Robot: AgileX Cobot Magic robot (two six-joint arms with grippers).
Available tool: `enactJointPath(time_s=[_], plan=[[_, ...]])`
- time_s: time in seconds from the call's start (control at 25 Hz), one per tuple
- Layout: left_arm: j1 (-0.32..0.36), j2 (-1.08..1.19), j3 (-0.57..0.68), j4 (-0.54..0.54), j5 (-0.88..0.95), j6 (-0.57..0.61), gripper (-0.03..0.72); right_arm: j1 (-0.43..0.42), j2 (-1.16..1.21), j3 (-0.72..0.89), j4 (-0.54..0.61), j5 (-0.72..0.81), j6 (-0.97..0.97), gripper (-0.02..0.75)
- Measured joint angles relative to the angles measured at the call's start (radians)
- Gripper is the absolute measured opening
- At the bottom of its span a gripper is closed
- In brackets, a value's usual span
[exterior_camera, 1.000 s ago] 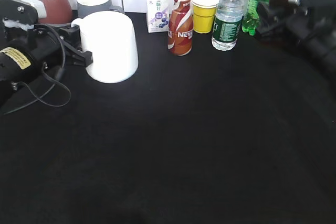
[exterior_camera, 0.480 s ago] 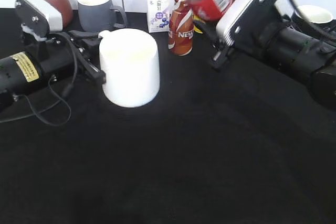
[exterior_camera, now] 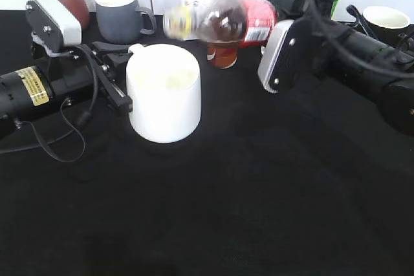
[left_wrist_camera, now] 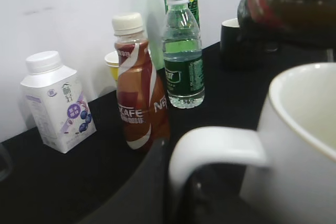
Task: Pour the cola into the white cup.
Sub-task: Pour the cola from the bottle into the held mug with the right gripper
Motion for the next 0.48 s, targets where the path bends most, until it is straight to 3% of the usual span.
enactJointPath(time_s=[0.48], plan=[[0.0,0.0,0.0,-0.006,0.087,-0.019,0.034,0.0,0.0,0.0,0.01,-0.001,-0.198,0.385]])
